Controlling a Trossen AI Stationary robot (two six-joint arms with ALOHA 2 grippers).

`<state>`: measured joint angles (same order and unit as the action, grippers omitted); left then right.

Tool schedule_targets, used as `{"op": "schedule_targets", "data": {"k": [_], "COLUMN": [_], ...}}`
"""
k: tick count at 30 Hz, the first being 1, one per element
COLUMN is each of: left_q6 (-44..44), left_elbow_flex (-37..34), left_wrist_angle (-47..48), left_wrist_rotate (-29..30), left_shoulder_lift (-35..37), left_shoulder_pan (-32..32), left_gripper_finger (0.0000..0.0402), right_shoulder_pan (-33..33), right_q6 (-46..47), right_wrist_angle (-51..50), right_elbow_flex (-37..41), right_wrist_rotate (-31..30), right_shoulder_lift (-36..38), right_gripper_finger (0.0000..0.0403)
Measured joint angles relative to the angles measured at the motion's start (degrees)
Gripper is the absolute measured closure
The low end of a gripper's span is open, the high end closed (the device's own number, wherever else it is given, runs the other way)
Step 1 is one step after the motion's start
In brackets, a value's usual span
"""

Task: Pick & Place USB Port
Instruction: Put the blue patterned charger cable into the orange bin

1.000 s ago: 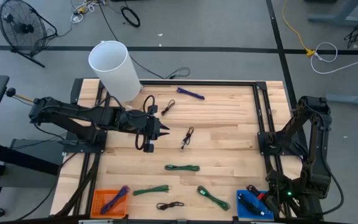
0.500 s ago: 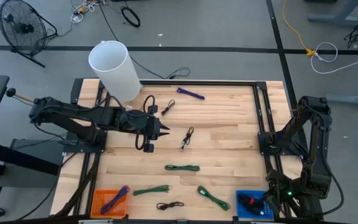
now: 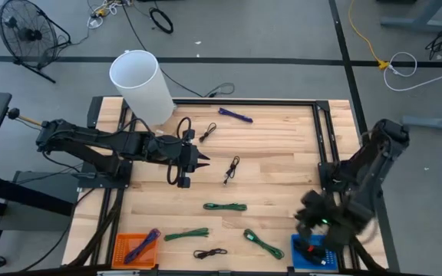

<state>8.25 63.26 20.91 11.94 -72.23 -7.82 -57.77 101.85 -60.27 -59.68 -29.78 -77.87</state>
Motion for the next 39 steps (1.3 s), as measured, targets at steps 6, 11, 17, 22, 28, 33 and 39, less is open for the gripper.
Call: {"op": "schedule_targets", "data": {"k": [6, 11, 17, 22, 28, 33, 39], "left_q6": [0.0, 0.0, 0.0, 0.0, 0.0, 0.0, 0.0], "left_elbow_flex": [0.0, 0.0, 0.0, 0.0, 0.0, 0.0, 0.0], "left_wrist_angle": [0.0, 0.0, 0.0, -0.1, -0.4, -0.6, -0.5], "left_wrist_rotate": [0.0, 0.0, 0.0, 0.0, 0.0, 0.0, 0.0], "left_shoulder_lift": [0.0, 0.0, 0.0, 0.0, 0.0, 0.0, 0.0], "left_shoulder_pan": [0.0, 0.0, 0.0, 0.0, 0.0, 0.0, 0.0], "left_gripper_finger": [0.0323, 0.0323, 0.0323, 0.0323, 0.0323, 0.0323, 0.0323], "right_shoulder_pan": [15.5, 28.1, 42.3, 53.4, 64.3, 71.4, 76.8], "right_q6": [-20.6, -41.5, -62.5, -72.6, -82.9, -87.5, -93.4], "right_wrist_angle": [2.9, 12.2, 21.8, 27.8, 37.0, 44.6, 51.4], "right_elbow_flex": [0.1, 0.1, 0.2, 0.2, 0.2, 0.2, 0.3], "right_wrist_rotate": [0.1, 0.1, 2.0, 6.5, 10.8, 16.3, 15.9], "right_shoulder_lift": [0.0, 0.1, 0.1, -1.0, -6.1, -12.3, -18.5], "right_gripper_finger": [0.0311, 0.0311, 0.0311, 0.0311, 0.0311, 0.0311, 0.0302]}}
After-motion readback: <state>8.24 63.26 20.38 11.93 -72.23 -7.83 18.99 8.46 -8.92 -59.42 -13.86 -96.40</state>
